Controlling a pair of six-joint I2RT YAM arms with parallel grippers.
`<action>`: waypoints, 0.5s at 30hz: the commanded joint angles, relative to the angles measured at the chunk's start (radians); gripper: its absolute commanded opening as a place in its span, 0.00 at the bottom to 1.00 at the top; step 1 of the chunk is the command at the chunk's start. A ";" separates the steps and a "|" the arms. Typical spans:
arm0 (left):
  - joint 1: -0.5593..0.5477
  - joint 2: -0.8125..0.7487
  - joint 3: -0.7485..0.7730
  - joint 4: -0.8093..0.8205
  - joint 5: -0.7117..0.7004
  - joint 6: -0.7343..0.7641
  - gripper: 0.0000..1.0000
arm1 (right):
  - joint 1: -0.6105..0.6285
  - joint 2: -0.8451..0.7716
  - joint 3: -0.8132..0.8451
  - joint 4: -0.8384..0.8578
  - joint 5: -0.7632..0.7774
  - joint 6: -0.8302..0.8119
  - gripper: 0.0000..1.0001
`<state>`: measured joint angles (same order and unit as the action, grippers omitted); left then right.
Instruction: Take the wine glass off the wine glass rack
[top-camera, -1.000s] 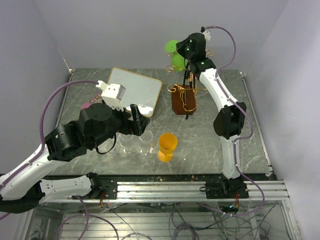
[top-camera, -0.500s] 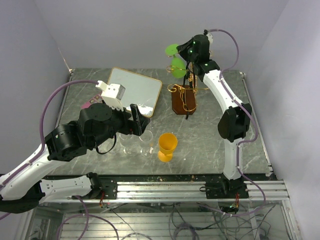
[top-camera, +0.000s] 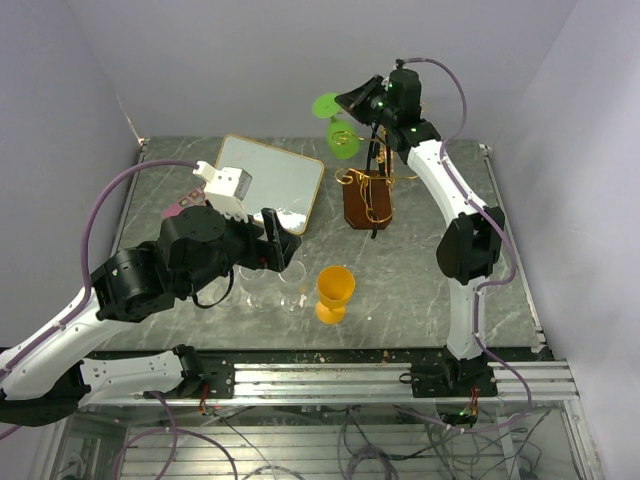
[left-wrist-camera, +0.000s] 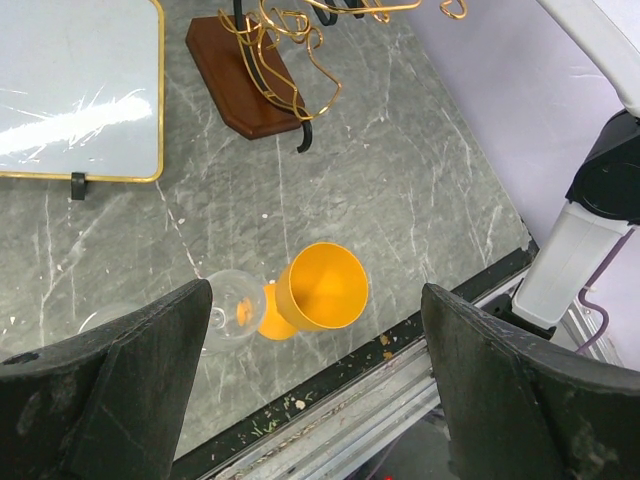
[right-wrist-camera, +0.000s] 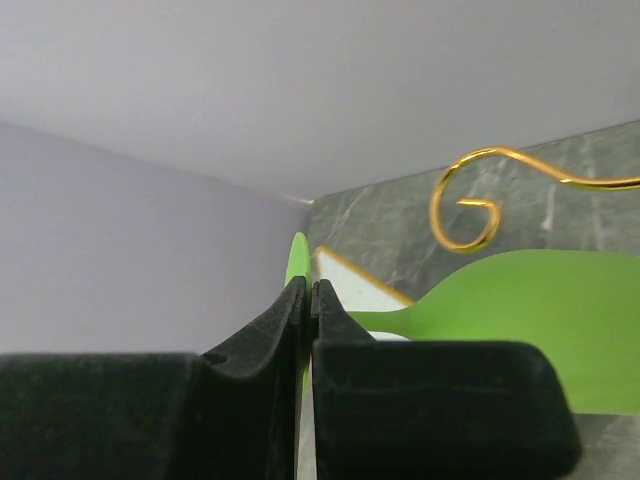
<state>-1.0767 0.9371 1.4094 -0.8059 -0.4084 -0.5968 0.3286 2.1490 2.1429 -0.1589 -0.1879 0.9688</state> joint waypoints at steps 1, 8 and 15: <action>0.001 0.004 -0.006 0.022 0.012 -0.011 0.96 | 0.001 -0.043 0.022 0.087 -0.151 0.089 0.00; 0.001 0.014 -0.006 0.031 0.019 -0.011 0.95 | 0.001 -0.146 -0.109 0.259 -0.284 0.229 0.00; 0.001 0.033 -0.003 0.056 0.035 -0.011 0.95 | 0.000 -0.323 -0.244 0.349 -0.319 0.292 0.00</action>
<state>-1.0767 0.9607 1.4086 -0.7959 -0.3943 -0.6025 0.3309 1.9453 1.9381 0.0746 -0.4610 1.2125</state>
